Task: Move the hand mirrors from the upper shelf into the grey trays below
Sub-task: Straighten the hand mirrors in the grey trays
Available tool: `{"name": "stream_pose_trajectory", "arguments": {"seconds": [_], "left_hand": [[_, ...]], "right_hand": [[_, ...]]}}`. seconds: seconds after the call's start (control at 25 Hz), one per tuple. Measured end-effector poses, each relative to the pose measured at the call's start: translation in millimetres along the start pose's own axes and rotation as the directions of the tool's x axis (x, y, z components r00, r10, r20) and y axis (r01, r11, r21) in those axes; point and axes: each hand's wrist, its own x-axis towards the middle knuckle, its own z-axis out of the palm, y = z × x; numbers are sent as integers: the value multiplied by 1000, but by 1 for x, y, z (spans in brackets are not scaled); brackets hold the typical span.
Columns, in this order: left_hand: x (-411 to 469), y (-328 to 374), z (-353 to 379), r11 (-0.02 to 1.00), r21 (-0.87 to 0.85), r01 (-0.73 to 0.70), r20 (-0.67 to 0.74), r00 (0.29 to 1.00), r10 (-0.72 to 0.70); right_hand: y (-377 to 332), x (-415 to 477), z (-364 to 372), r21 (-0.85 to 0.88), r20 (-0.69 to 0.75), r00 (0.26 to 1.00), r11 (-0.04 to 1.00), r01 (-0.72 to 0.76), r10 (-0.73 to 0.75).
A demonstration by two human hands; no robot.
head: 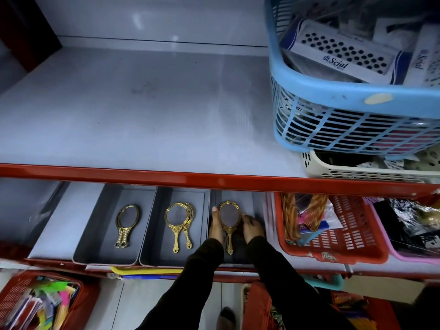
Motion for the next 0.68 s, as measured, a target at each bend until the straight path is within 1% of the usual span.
{"name": "stream_pose_trajectory", "arguments": {"seconds": [0.16,0.28,0.36,0.6,0.68], "left_hand": [[10,-3,-2,1000,8,22,-18,1000,-22],[5,-5,-3,998,45,38,-18,999,-38],[4,-6,-4,998,36,46,-24,999,-46],[2,-1,-2,999,26,35,-16,999,-34],[1,-1,-2,999,30,31,-14,999,-31]], "right_hand": [[11,18,4,57,61,997,998,41,-45],[35,39,5,169,63,998,986,11,-22],[34,28,4,221,46,999,975,-17,7],[10,3,4,225,26,998,973,-56,51],[8,0,4,251,46,997,965,-78,69]]}}
